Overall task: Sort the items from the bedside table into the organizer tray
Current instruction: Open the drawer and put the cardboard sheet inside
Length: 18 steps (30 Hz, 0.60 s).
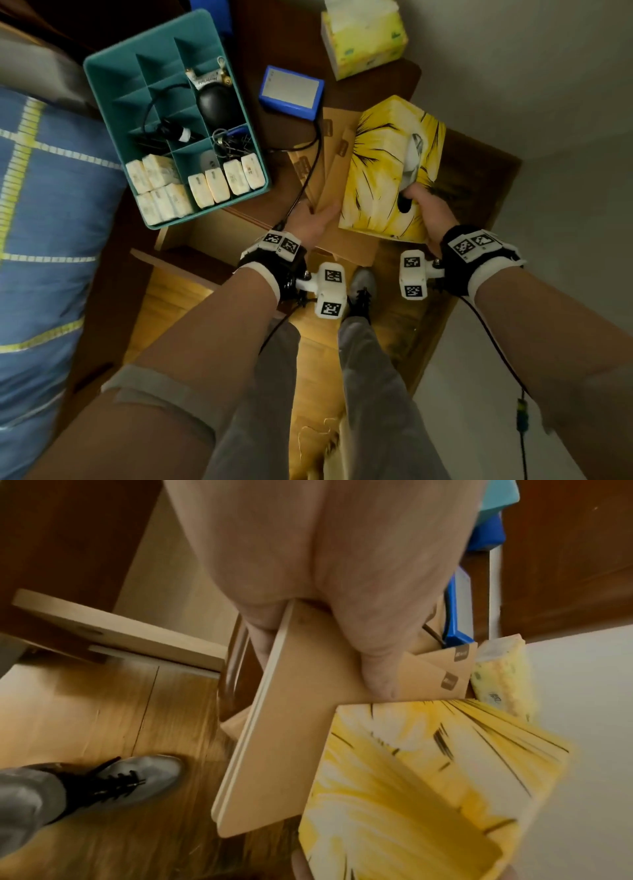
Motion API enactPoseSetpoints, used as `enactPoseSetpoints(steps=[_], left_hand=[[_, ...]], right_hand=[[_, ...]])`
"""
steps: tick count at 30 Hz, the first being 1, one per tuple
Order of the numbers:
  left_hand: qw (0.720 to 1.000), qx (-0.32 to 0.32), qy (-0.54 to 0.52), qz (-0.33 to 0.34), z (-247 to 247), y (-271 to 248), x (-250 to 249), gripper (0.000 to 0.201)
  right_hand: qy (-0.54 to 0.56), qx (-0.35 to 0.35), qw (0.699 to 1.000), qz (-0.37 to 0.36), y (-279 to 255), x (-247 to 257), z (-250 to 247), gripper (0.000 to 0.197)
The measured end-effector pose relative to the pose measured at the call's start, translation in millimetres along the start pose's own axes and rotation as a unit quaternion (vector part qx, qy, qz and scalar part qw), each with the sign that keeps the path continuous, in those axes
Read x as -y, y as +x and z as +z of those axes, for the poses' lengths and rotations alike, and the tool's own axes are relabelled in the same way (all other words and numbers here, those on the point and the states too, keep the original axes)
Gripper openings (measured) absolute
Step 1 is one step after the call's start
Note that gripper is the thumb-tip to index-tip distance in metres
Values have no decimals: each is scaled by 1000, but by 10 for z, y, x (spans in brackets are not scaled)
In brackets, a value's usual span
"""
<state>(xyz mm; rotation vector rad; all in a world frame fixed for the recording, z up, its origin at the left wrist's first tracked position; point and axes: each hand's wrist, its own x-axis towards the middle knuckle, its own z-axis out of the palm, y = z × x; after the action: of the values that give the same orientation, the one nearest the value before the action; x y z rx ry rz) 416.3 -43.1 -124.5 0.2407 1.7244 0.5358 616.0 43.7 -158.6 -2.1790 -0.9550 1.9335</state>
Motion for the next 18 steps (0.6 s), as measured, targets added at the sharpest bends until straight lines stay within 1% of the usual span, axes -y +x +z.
enactPoseSetpoints(steps=[2, 4, 6, 8, 10, 13, 16, 18], left_hand=[[998, -32, 49, 36, -15, -28, -22, 68], [994, -56, 78, 54, -43, -73, -55, 66], [993, -71, 85, 48, -121, -161, -78, 65], [992, -75, 100, 23, -281, -277, -100, 61], [992, -63, 107, 0, -477, -410, -110, 55], [992, -33, 116, -24, -741, -545, -106, 51], [991, -11, 135, -19, -871, -598, -122, 45], [990, -6, 141, -16, -893, -617, -129, 41]], right_hand=[[-10, -14, 1000, -6, -13, 12, -1, 73], [-16, -50, 998, -26, -61, 75, 9, 72], [-15, -70, 996, -46, -132, 173, 44, 68], [-17, -84, 995, -56, -228, 324, 101, 67], [-24, -95, 993, -64, -286, 478, 166, 64], [-27, -87, 994, -61, -337, 741, 316, 79], [0, -64, 996, -57, -392, 923, 496, 97], [36, -43, 997, -58, -381, 931, 575, 95]])
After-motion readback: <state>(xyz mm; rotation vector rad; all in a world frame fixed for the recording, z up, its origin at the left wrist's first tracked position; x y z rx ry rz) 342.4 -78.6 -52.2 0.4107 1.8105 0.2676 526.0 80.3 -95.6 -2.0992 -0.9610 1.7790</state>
